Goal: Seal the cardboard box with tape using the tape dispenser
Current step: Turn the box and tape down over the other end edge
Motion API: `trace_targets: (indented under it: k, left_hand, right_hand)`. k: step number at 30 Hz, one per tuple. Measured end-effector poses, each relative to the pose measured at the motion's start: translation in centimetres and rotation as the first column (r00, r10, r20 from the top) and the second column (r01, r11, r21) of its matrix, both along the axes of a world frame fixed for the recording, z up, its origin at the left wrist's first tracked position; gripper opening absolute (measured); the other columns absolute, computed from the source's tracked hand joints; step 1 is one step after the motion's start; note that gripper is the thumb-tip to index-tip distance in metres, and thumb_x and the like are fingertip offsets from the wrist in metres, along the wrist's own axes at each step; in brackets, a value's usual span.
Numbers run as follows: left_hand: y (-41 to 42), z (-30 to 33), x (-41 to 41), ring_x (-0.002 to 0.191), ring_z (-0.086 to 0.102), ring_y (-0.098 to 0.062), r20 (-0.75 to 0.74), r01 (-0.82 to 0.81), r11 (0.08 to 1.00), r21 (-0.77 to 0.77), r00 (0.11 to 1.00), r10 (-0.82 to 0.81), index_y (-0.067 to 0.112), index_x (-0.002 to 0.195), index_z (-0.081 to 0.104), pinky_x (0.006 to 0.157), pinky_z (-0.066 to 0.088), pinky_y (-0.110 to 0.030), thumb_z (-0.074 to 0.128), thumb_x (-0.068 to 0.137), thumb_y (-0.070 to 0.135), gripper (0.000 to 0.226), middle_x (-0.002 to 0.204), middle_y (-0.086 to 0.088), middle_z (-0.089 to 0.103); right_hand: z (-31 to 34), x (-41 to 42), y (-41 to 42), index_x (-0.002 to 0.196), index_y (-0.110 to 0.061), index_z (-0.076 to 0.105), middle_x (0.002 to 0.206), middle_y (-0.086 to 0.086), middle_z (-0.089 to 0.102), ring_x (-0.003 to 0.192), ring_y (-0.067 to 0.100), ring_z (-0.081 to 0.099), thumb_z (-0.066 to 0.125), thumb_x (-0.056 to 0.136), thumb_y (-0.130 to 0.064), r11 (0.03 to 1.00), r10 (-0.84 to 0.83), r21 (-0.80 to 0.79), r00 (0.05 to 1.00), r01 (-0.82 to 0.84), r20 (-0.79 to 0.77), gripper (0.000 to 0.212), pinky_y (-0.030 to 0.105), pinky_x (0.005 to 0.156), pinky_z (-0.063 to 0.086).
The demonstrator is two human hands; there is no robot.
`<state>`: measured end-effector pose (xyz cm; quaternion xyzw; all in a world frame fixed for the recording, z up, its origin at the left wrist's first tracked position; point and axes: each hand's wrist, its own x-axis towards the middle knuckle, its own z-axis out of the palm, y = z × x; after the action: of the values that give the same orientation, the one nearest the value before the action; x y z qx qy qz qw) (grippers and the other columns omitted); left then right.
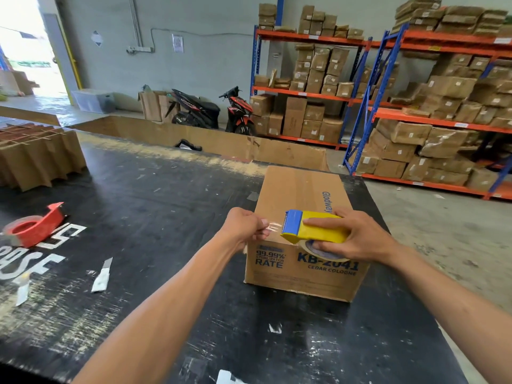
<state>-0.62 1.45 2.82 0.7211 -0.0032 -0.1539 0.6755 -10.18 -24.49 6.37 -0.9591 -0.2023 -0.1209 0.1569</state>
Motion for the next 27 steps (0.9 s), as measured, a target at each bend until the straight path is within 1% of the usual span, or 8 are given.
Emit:
trace_targets:
  k: [4, 7, 10, 14, 17, 20, 24, 27]
  left_hand:
    - [3.7, -1.1, 0.8, 0.058, 0.062, -0.016, 0.038, -0.097, 0.995, 0.035, 0.995, 0.096, -0.008, 0.092, 0.068, 0.053, 0.056, -0.022, 0.060, 0.093, -0.004, 0.009, 0.070, -0.015, 0.067]
    - [4.6, -2.4, 0.5, 0.060, 0.063, -0.016, 0.075, -0.097, 0.993, 0.069, 0.993, 0.091, -0.008, 0.091, 0.067, 0.056, 0.057, -0.024, 0.061, 0.092, -0.005, 0.008, 0.071, -0.014, 0.068]
    - [4.1, -4.1, 0.2, 0.065, 0.063, -0.017, 0.130, -0.139, 0.985, 0.100, 0.983, 0.126, -0.003, 0.086, 0.068, 0.061, 0.057, -0.026, 0.062, 0.092, -0.003, 0.008, 0.074, -0.015, 0.069]
    - [4.0, -5.5, -0.1, 0.067, 0.066, -0.018, 0.185, -0.168, 0.979, 0.117, 0.972, 0.144, 0.006, 0.084, 0.070, 0.065, 0.056, -0.028, 0.068, 0.090, 0.006, 0.007, 0.076, -0.013, 0.073]
    - [3.6, -5.8, -0.4, 0.066, 0.067, -0.017, 0.255, -0.198, 0.967, 0.163, 0.955, 0.152, 0.012, 0.082, 0.071, 0.067, 0.059, -0.031, 0.069, 0.090, 0.009, 0.009, 0.075, -0.009, 0.074]
    - [3.3, -5.5, -0.8, 0.064, 0.067, -0.013, 0.322, -0.226, 0.952, 0.208, 0.935, 0.152, 0.015, 0.083, 0.072, 0.070, 0.061, -0.032, 0.069, 0.090, 0.012, 0.009, 0.072, -0.004, 0.074]
    - [3.3, -5.8, -1.0, 0.073, 0.070, -0.013, 0.332, -0.220, 0.951, 0.216, 0.933, 0.140, 0.013, 0.095, 0.074, 0.075, 0.061, -0.031, 0.070, 0.091, 0.016, 0.006, 0.079, 0.000, 0.074]
    - [3.3, -6.2, -0.7, 0.083, 0.072, -0.014, 0.268, -0.192, 0.965, 0.178, 0.953, 0.140, 0.011, 0.126, 0.062, 0.086, 0.059, -0.038, 0.072, 0.090, 0.021, 0.039, 0.091, 0.000, 0.075]
  right_hand:
    - [0.8, -1.2, -1.7, 0.132, -0.063, 0.055, 0.090, -0.014, 0.054, 0.078, 0.009, 0.056, 0.057, 0.077, -0.084, 0.999, -0.021, -0.034, 1.000, 0.021, -0.016, 0.058, 0.038, 0.064, 0.050]
    - [0.8, -1.7, -1.6, 0.129, -0.064, 0.056, 0.087, -0.020, 0.048, 0.073, 0.007, 0.053, 0.055, 0.078, -0.083, 0.989, -0.046, -0.143, 0.999, 0.044, -0.012, 0.055, 0.033, 0.059, 0.047]
    - [0.7, -1.3, -0.1, 0.130, -0.066, 0.054, 0.082, -0.019, 0.040, 0.071, 0.005, 0.047, 0.049, 0.077, -0.082, 0.949, -0.104, -0.297, 0.994, 0.108, 0.030, 0.056, 0.024, 0.055, 0.034]
    - [1.2, -1.4, 0.8, 0.132, -0.070, 0.047, 0.087, -0.011, 0.046, 0.073, 0.009, 0.051, 0.035, 0.075, -0.084, 0.893, -0.133, -0.432, 0.991, 0.128, 0.018, 0.060, 0.024, 0.053, 0.030]
    - [1.4, -1.6, 1.2, 0.131, -0.067, 0.051, 0.083, -0.013, 0.040, 0.070, 0.007, 0.045, 0.036, 0.074, -0.080, 0.883, -0.137, -0.451, 0.990, 0.132, 0.022, 0.060, 0.023, 0.051, 0.023]
    - [1.3, -1.7, 1.3, 0.133, -0.067, 0.049, 0.086, -0.013, 0.039, 0.069, 0.008, 0.042, 0.046, 0.078, -0.076, 0.858, -0.140, -0.494, 0.989, 0.142, 0.042, 0.056, 0.025, 0.054, 0.027]
    - [1.3, -1.7, 1.7, 0.136, -0.068, 0.044, 0.091, -0.011, 0.040, 0.072, 0.007, 0.040, 0.055, 0.085, -0.071, 0.825, -0.148, -0.547, 0.988, 0.141, 0.032, 0.053, 0.025, 0.058, 0.030]
    - [1.5, -1.7, 2.4, 0.138, -0.067, 0.043, 0.094, -0.010, 0.044, 0.076, 0.010, 0.048, 0.053, 0.087, -0.069, 0.806, -0.171, -0.574, 0.985, 0.147, 0.012, 0.052, 0.025, 0.057, 0.028]
